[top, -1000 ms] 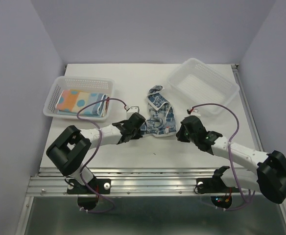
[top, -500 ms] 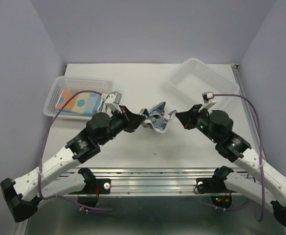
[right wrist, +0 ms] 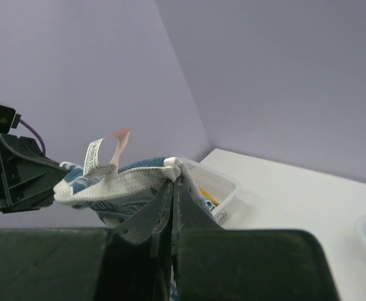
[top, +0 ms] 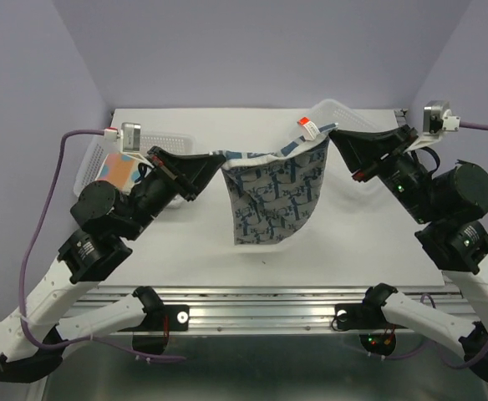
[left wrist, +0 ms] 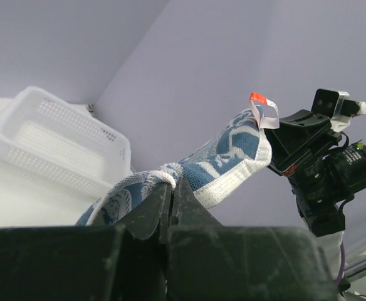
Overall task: Fold and stack the towels
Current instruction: Flatten out the crumpled towel
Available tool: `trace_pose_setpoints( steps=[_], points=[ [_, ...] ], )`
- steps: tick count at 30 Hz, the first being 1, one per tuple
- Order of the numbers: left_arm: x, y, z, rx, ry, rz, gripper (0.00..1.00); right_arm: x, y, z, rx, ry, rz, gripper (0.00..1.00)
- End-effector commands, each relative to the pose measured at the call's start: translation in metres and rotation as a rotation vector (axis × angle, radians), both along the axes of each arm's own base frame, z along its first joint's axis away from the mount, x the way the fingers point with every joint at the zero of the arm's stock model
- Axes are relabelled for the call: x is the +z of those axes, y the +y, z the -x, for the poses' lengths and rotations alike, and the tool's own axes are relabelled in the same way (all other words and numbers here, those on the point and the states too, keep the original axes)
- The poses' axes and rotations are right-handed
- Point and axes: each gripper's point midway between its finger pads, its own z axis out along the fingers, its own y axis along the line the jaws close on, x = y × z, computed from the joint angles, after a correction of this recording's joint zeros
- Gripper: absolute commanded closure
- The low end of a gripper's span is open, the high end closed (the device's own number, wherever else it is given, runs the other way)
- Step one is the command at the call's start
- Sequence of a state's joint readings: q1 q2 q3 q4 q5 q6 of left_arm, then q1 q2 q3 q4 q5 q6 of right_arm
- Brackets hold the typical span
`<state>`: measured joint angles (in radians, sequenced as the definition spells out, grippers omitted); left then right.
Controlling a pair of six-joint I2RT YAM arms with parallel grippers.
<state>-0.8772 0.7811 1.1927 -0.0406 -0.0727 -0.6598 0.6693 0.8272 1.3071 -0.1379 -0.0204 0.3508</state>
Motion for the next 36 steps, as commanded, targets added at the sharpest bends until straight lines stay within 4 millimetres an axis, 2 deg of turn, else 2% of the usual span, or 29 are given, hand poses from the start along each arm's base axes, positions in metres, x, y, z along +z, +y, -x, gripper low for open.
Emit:
trace_pose_setpoints(
  steps=[1,3,6,7,8,9,10,12,15,17,18,19,22,26,28,30,31,35,36],
  points=[
    [0.043,0.02,0.022,-0.02,-0.072,0.08,1.0,0.049,-0.007,0.037,0.087,-0.129,-0.01,0.99],
    [0.053,0.023,0.037,-0.076,-0.091,0.111,1.0,0.064,-0.008,0.055,0.145,-0.165,-0.028,0.99],
    [0.064,0.025,0.068,-0.202,-0.152,0.146,1.0,0.071,-0.006,0.076,0.23,-0.186,-0.043,0.99],
    [0.065,0.026,0.072,-0.216,-0.152,0.153,1.0,0.072,-0.007,0.083,0.25,-0.192,-0.048,0.99],
    [0.06,0.026,0.073,-0.225,-0.14,0.153,1.0,0.069,-0.006,0.085,0.269,-0.181,-0.047,0.99],
    [0.067,0.03,0.082,-0.252,-0.158,0.192,1.0,0.066,-0.003,0.092,0.308,-0.169,-0.056,0.99],
    [0.066,0.029,0.085,-0.268,-0.164,0.196,1.0,0.063,-0.001,0.095,0.331,-0.165,-0.053,0.99],
    [0.058,0.025,0.085,-0.288,-0.144,0.194,1.0,0.053,0.002,0.102,0.376,-0.151,-0.064,0.99],
    [0.049,0.02,0.084,-0.306,-0.122,0.188,1.0,0.045,-0.001,0.097,0.348,-0.129,-0.078,0.99],
    [0.044,0.018,0.079,-0.285,-0.119,0.179,1.0,0.026,0.002,0.082,0.31,-0.077,-0.069,0.99],
    [0.042,0.019,0.075,-0.262,-0.117,0.177,1.0,0.026,0.001,0.08,0.298,-0.075,-0.074,0.99],
    [0.038,0.02,0.07,-0.237,-0.11,0.174,1.0,0.016,0.004,0.074,0.287,-0.057,-0.063,0.99],
    [0.019,0.019,0.048,-0.147,-0.064,0.157,1.0,0.003,0.001,0.055,0.204,-0.033,-0.057,0.99],
    [-0.015,0.019,0.004,0.045,0.018,0.098,1.0,-0.033,0.001,0.011,0.051,0.057,-0.026,0.99],
    [-0.028,0.03,-0.022,0.194,0.056,0.074,1.0,-0.05,-0.004,-0.015,-0.064,0.098,-0.003,0.99],
    [-0.044,0.035,-0.044,0.313,0.101,0.032,1.0,-0.077,0.001,-0.043,-0.142,0.157,0.043,0.99],
    [-0.049,0.035,-0.051,0.346,0.104,0.009,1.0,-0.089,0.0,-0.061,-0.21,0.18,0.058,0.99],
    [-0.07,0.037,-0.086,0.463,0.126,-0.078,1.0,-0.121,-0.003,-0.1,-0.361,0.232,0.11,0.99],
    [-0.079,0.037,-0.105,0.477,0.138,-0.113,1.0,-0.125,-0.001,-0.114,-0.402,0.229,0.101,0.99]
  ],
)
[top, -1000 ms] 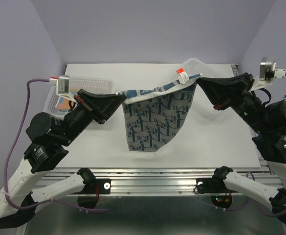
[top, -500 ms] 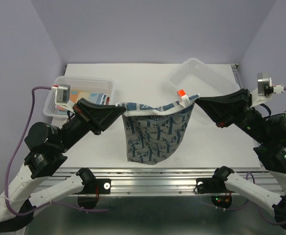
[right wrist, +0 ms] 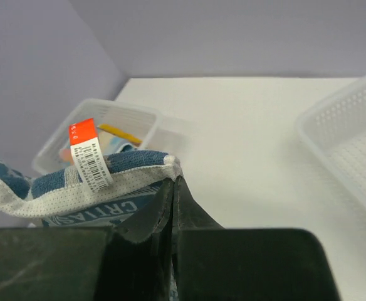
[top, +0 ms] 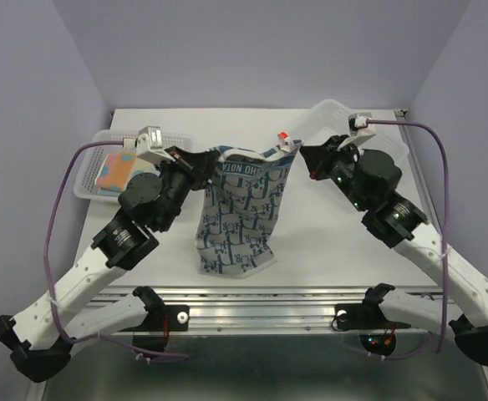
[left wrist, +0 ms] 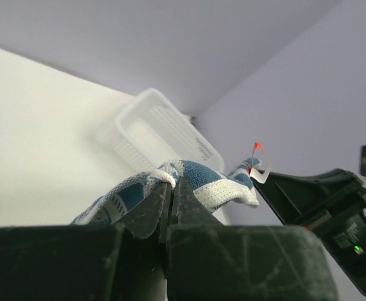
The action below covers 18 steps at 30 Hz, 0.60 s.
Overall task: Fold and stack the towels
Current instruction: Flatten out the crumpled towel
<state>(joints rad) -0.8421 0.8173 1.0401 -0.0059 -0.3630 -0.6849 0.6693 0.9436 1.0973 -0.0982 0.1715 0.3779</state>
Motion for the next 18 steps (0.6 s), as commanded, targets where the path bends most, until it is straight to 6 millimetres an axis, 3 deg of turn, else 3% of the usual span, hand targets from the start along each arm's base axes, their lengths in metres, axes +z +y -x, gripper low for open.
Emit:
trace_pose_setpoints(
  steps=[1,3,4,5,7,8,9,10,11,14,15,16,17,18],
  points=[
    [-0.012,0.021,-0.052,0.161,0.002,-0.08,1.0,-0.01,-0.017,-0.047,-0.238,-0.04,0.032,0.99],
    [-0.027,0.019,-0.077,0.156,0.025,-0.109,1.0,-0.016,-0.015,-0.061,-0.272,-0.037,0.054,0.99],
    [-0.032,0.03,-0.091,0.175,0.034,-0.118,1.0,-0.03,-0.009,-0.076,-0.29,-0.016,0.084,0.99],
    [-0.033,0.032,-0.101,0.188,0.027,-0.121,1.0,-0.029,-0.01,-0.084,-0.303,-0.018,0.089,0.99],
    [-0.05,0.034,-0.123,0.199,0.053,-0.151,1.0,-0.047,-0.002,-0.107,-0.298,0.01,0.115,0.99],
    [-0.051,0.043,-0.135,0.22,0.051,-0.157,1.0,-0.048,-0.009,-0.121,-0.32,0.016,0.111,0.99],
    [-0.06,0.038,-0.147,0.202,0.061,-0.171,1.0,-0.058,-0.004,-0.134,-0.307,0.034,0.117,0.99],
    [-0.064,0.04,-0.154,0.206,0.065,-0.178,1.0,-0.063,-0.012,-0.147,-0.327,0.044,0.119,0.99],
    [-0.071,0.044,-0.17,0.222,0.074,-0.193,1.0,-0.059,-0.011,-0.155,-0.318,0.032,0.106,0.99],
    [-0.074,0.045,-0.189,0.22,0.07,-0.212,1.0,-0.075,-0.016,-0.18,-0.337,0.048,0.129,0.99],
    [-0.076,0.048,-0.197,0.223,0.071,-0.218,1.0,-0.072,-0.016,-0.187,-0.342,0.038,0.131,0.99],
    [-0.09,0.043,-0.207,0.2,0.095,-0.236,1.0,-0.071,-0.017,-0.194,-0.344,0.034,0.135,0.99],
    [-0.086,0.043,-0.213,0.198,0.088,-0.234,1.0,-0.083,-0.018,-0.204,-0.353,0.051,0.164,0.99],
    [-0.101,0.043,-0.225,0.181,0.118,-0.245,1.0,-0.083,-0.019,-0.208,-0.355,0.049,0.173,0.99]
  ],
)
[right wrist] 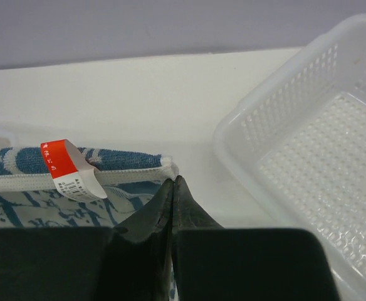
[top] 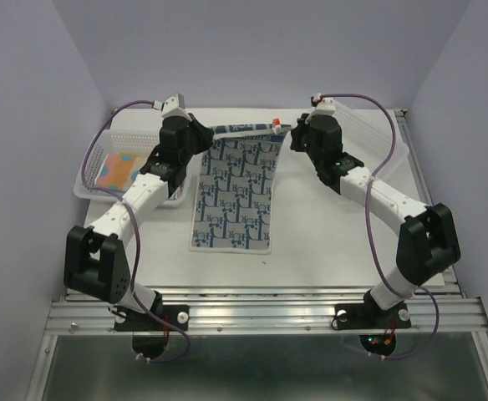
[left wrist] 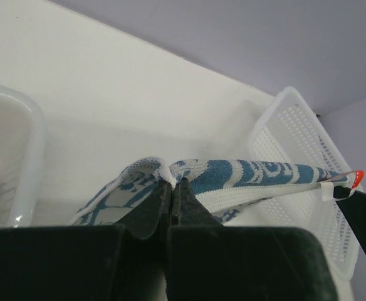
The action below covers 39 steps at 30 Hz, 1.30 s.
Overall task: Fold and stack the towels
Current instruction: Flatten out the crumpled towel, then fold the towel
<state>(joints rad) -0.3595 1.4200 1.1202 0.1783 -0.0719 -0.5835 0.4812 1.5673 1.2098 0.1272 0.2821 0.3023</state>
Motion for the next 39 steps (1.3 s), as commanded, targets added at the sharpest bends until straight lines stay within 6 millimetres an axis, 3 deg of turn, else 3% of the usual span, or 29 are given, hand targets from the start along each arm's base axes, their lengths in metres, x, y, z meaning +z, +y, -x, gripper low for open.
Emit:
trace_pose_setpoints(
  steps=[1,3,4,5,6,7,8,10,12,14,15,16,17,18,19,21,27,29,30,32,33,35,36,38,39],
  points=[
    [0.038,0.008,-0.036,-0.013,-0.123,0.009,1.0,0.073,-0.014,-0.036,-0.053,-0.191,-0.025,0.99],
    [0.037,0.005,-0.046,-0.043,-0.117,0.022,1.0,0.064,-0.012,-0.047,-0.05,-0.178,0.0,0.99],
    [0.022,0.003,-0.054,-0.063,-0.085,0.023,1.0,0.072,-0.011,-0.052,-0.053,-0.193,0.002,0.99],
    [0.024,0.002,-0.059,-0.071,-0.087,0.031,1.0,0.074,-0.013,-0.058,-0.054,-0.197,0.018,0.99],
    [0.013,-0.001,-0.064,-0.08,-0.067,0.03,1.0,0.075,-0.013,-0.062,-0.053,-0.195,0.026,0.99],
    [0.01,-0.003,-0.066,-0.093,-0.06,0.032,1.0,0.06,-0.011,-0.069,-0.044,-0.16,0.048,0.99],
    [0.011,-0.004,-0.069,-0.093,-0.061,0.039,1.0,0.074,-0.013,-0.076,-0.045,-0.183,0.045,0.99],
    [0.002,-0.003,-0.074,-0.09,-0.047,0.039,1.0,0.062,-0.008,-0.087,-0.016,-0.167,0.068,0.99],
    [0.0,-0.003,-0.078,-0.089,-0.043,0.04,1.0,0.066,-0.004,-0.095,0.004,-0.177,0.068,0.99],
    [-0.001,-0.003,-0.08,-0.086,-0.042,0.04,1.0,0.052,-0.001,-0.103,0.026,-0.148,0.083,0.99],
    [-0.002,-0.001,-0.081,-0.079,-0.042,0.035,1.0,0.058,0.001,-0.106,0.03,-0.165,0.075,0.99],
    [-0.002,0.0,-0.082,-0.076,-0.043,0.035,1.0,0.051,-0.002,-0.113,0.032,-0.155,0.081,0.99],
    [-0.001,0.0,-0.084,-0.072,-0.046,0.032,1.0,0.06,0.0,-0.117,0.041,-0.175,0.072,0.99],
    [0.002,0.002,-0.085,-0.066,-0.049,0.031,1.0,0.05,-0.001,-0.12,0.051,-0.156,0.075,0.99],
    [0.001,0.004,-0.087,-0.06,-0.049,0.027,1.0,0.06,0.0,-0.124,0.073,-0.168,0.062,0.99],
    [0.001,0.005,-0.088,-0.054,-0.048,0.024,1.0,0.051,0.004,-0.13,0.094,-0.144,0.061,0.99],
    [-0.006,0.004,-0.091,-0.066,-0.028,0.015,1.0,0.042,0.009,-0.119,0.137,-0.114,0.043,0.99],
    [-0.009,0.002,-0.089,-0.088,-0.016,0.005,1.0,0.03,0.01,-0.11,0.15,-0.078,0.028,0.99],
    [-0.014,-0.001,-0.086,-0.107,0.0,0.002,1.0,0.038,0.008,-0.103,0.15,-0.084,0.018,0.99],
    [-0.017,-0.002,-0.081,-0.118,0.009,0.005,1.0,0.033,0.014,-0.09,0.192,-0.051,-0.014,0.99],
    [-0.026,-0.001,-0.077,-0.118,0.034,0.003,1.0,0.019,0.015,-0.082,0.206,-0.012,-0.022,0.99],
    [-0.027,0.002,-0.069,-0.112,0.043,0.006,1.0,0.016,0.019,-0.064,0.246,0.034,-0.053,0.99],
    [-0.037,0.003,-0.063,-0.113,0.072,0.002,1.0,-0.007,0.019,-0.053,0.256,0.09,-0.058,0.99],
    [-0.038,0.004,-0.053,-0.118,0.082,0.004,1.0,-0.009,0.019,-0.037,0.269,0.107,-0.096,0.99],
    [-0.049,0.004,-0.047,-0.127,0.106,-0.001,1.0,-0.012,0.018,-0.03,0.271,0.117,-0.109,0.99]
  ],
)
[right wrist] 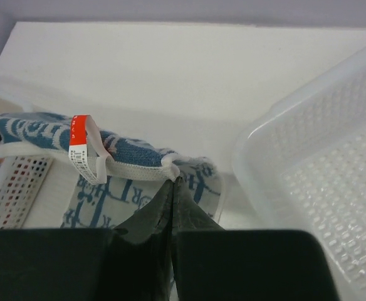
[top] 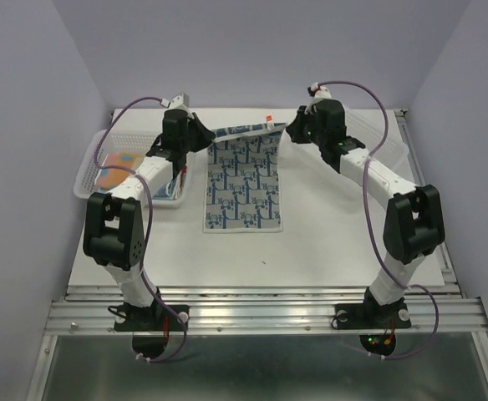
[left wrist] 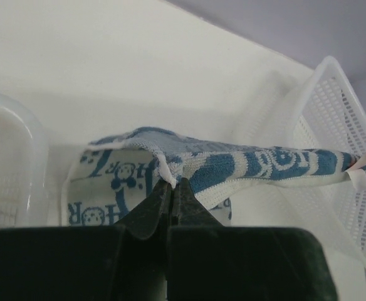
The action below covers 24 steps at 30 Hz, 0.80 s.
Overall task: Fold and stack the towels
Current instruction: Fold the towel
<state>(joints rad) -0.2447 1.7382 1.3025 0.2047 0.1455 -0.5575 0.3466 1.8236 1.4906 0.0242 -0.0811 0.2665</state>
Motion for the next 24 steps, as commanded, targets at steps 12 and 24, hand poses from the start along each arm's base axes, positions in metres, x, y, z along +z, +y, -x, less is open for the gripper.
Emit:
trace_pose_setpoints(
  steps=[12,24],
  points=[
    [-0.034,0.006,0.089,-0.065,0.107,0.012,1.0,-0.07,0.021,0.123,0.128,0.265,-0.129,0.99],
    [-0.065,0.017,0.14,-0.019,0.168,-0.023,1.0,-0.102,0.026,0.178,0.136,0.358,-0.126,0.99]
  ],
)
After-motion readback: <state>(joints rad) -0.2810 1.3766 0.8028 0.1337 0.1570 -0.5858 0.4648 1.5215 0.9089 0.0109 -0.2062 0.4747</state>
